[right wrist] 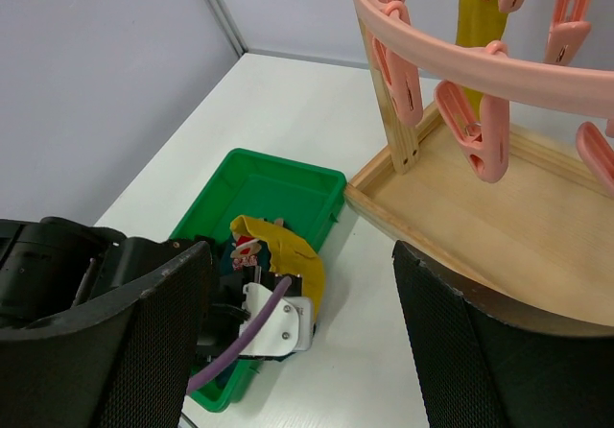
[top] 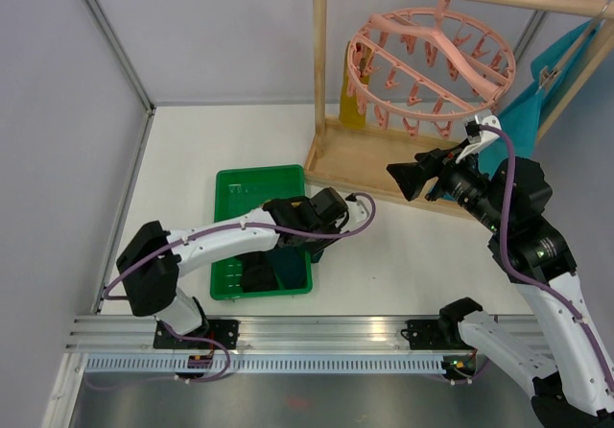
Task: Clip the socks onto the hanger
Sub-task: Pick up the sock from the bin.
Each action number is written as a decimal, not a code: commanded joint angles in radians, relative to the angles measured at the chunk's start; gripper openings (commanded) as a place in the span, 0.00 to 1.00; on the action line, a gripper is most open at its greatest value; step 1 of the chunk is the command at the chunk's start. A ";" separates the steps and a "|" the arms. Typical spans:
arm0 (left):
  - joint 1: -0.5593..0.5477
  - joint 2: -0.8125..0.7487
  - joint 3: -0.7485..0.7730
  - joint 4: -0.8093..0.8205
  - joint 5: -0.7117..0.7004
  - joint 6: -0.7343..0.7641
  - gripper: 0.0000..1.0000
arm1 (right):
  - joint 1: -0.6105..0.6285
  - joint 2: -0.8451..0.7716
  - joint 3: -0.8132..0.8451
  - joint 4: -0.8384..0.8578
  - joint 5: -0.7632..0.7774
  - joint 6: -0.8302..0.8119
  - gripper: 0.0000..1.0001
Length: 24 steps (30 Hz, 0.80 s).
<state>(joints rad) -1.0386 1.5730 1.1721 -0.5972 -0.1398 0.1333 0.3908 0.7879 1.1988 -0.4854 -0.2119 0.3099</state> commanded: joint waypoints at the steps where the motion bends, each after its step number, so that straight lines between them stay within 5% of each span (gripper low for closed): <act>1: -0.017 0.044 0.041 -0.010 -0.081 0.032 0.43 | 0.003 -0.012 0.001 0.016 0.008 -0.009 0.83; 24: -0.058 0.140 0.066 -0.058 -0.265 0.052 0.46 | 0.003 -0.024 -0.021 0.018 0.019 -0.012 0.83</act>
<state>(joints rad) -1.0901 1.7020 1.1976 -0.6357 -0.3527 0.1520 0.3908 0.7769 1.1831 -0.4862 -0.2050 0.3092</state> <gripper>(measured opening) 0.464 0.826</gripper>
